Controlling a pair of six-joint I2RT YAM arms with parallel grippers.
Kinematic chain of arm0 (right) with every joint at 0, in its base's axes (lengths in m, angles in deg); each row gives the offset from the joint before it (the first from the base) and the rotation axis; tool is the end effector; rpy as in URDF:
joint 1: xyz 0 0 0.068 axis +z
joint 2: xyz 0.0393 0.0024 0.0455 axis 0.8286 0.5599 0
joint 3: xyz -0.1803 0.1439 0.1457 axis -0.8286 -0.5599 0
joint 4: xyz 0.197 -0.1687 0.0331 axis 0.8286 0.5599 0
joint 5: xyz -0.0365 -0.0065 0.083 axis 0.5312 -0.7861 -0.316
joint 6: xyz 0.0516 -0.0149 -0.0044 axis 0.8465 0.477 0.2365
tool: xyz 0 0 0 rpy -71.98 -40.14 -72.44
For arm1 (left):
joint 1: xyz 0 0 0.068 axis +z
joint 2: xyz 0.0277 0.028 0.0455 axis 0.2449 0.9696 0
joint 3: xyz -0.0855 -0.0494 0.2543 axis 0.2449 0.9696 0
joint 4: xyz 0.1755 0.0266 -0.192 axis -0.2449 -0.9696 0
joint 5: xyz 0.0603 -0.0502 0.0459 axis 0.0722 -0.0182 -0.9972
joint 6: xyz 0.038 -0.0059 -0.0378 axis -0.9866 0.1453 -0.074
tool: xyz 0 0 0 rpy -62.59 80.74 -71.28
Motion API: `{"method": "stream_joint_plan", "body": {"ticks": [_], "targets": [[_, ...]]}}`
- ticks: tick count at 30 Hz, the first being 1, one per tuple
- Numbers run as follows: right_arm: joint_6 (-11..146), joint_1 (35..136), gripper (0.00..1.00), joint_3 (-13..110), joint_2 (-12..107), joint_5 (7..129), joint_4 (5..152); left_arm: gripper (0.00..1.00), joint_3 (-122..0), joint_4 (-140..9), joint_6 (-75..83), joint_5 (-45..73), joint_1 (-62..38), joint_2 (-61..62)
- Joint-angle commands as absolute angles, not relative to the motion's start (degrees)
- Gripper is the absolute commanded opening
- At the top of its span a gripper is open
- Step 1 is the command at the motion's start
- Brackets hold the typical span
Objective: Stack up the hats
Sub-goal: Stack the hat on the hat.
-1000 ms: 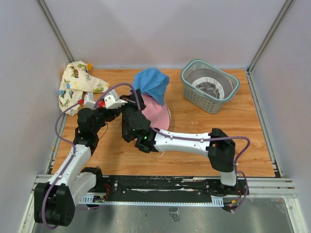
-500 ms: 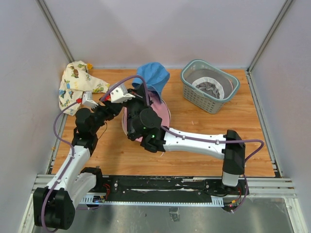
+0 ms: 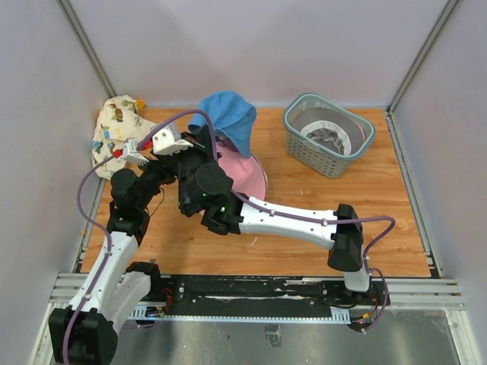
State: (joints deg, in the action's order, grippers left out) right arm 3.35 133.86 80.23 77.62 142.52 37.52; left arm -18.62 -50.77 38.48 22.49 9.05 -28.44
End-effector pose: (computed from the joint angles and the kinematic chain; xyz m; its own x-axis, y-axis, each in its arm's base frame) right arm 0.1229 0.4175 0.4567 0.2596 -0.3591 -0.8964 -0.0184 0.9263 -0.3764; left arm 0.1950 -0.0278 0.2934 -0.2621 -0.6715 -0.6931 0.2641 0.6408 -0.7208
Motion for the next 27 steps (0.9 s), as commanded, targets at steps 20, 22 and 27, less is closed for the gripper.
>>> {"method": "stream_joint_plan", "body": {"ticks": [20,22,27], "targets": [[17.0,131.0,0.01,86.7,77.5,140.4,52.5,0.74,-15.1,-29.0,28.7,36.2,5.0,-33.0],[19.1,131.1,0.01,86.1,76.8,140.1,54.1,0.75,-14.5,-27.0,28.4,35.4,4.0,-32.4],[21.5,131.3,0.01,84.8,75.3,139.9,55.5,0.76,-16.2,-26.7,25.3,31.6,-0.3,-28.6]]}}
